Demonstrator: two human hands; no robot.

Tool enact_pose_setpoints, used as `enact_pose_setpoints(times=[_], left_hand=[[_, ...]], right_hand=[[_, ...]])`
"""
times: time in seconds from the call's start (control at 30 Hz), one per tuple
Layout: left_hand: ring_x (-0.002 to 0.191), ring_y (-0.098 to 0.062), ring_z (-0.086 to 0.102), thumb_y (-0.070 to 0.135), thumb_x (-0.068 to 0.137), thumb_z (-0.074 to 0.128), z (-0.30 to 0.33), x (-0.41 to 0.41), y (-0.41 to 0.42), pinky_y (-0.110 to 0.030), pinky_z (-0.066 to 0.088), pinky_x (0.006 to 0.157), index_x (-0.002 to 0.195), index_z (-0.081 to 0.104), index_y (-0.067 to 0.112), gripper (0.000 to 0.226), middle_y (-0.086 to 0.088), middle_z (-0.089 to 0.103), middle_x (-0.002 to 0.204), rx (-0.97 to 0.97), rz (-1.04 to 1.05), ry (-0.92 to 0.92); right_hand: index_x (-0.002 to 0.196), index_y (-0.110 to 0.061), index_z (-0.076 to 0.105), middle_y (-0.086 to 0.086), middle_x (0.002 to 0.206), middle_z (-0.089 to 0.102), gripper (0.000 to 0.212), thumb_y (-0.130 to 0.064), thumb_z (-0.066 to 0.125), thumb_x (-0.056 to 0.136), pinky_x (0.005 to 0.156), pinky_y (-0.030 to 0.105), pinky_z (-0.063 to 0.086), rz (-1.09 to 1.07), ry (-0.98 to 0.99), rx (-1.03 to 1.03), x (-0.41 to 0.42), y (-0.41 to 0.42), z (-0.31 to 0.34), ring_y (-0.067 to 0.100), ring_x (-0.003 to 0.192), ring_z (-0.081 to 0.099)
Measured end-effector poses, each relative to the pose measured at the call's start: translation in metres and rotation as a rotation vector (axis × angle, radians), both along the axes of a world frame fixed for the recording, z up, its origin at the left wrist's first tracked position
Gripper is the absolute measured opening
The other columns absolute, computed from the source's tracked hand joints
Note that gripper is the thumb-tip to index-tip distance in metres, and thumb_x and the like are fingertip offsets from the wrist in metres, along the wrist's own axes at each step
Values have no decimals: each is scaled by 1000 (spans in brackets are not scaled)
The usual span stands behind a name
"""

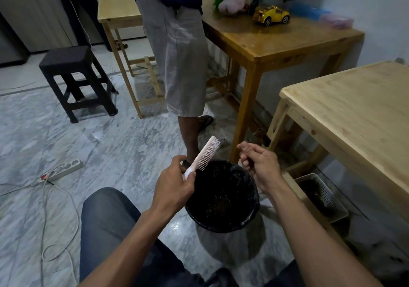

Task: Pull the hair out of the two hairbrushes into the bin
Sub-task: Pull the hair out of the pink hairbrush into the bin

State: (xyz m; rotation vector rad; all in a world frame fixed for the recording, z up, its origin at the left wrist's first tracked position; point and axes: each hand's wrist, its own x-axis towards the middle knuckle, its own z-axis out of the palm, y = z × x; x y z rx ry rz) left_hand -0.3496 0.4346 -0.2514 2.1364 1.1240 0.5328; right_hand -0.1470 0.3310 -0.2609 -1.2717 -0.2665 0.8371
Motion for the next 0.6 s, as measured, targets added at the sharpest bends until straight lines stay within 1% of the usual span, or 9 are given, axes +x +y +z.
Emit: enact_pose_setpoints(times=[0.1,0.17,0.2,0.27,0.37,0.4,0.47,0.53,0.6], left_hand=[[77,-13,63,26,93,64,-1,0,-1,-26,43,59,135,50,18,46,18,59,90,11,14,10],[74,-12,63,25,92,65,0,2,-2,-23,41,56,132,53,18,42,21,58,87,10,11,-2],[73,-11,62,25,92,66,0,2,-3,-21,40,55,131,53,18,42,20,58,86,11,6,-6],[71,-9,61,26,92,66,2,4,-3,-22,41,54,130,53,19,42,18,59,86,17,-8,-9],[72,-12,65,26,91,66,4,4,-4,-34,52,59,127,53,19,39,14,63,84,9,-31,-7],[72,-12,65,26,91,67,4,4,-5,-37,53,61,126,53,19,38,13,64,84,4,-39,-6],[73,-12,65,26,91,66,5,4,-5,-37,54,63,126,52,20,39,10,67,86,-1,-51,-10],[74,-12,65,25,91,66,5,2,-5,-37,54,65,129,50,20,42,9,67,87,0,-68,-11],[74,-12,65,25,90,67,4,1,-5,-38,54,67,132,47,21,47,9,68,88,-1,-91,9]], right_hand=[[104,-9,78,4,79,73,13,-11,68,96,59,19,51,39,-129,-171,5,-1,-6,10,63,63],[123,-20,74,1,99,73,31,-6,64,97,72,23,53,217,-372,-367,3,0,-13,11,79,65],[129,-28,70,-3,107,69,39,-10,66,95,79,26,52,281,-469,-406,1,1,-15,10,89,64],[133,-40,64,-10,128,58,46,-24,73,91,97,25,48,253,-630,-351,-7,4,-13,5,114,58],[133,-46,63,-11,142,47,54,-36,82,84,106,14,36,228,-930,-199,-17,9,-8,1,133,45],[132,-46,64,-9,145,44,55,-38,84,81,108,17,35,247,-1022,-178,-18,12,-9,4,136,42],[124,-46,71,-4,146,46,49,-39,85,78,110,33,40,250,-1171,-166,-17,17,-13,13,136,42],[110,-42,79,-4,138,57,33,-36,85,78,103,46,45,247,-1244,-147,-11,20,-16,13,126,47],[97,-36,83,-8,122,65,19,-30,84,79,95,50,47,229,-1297,-108,-8,23,-19,10,114,51]])
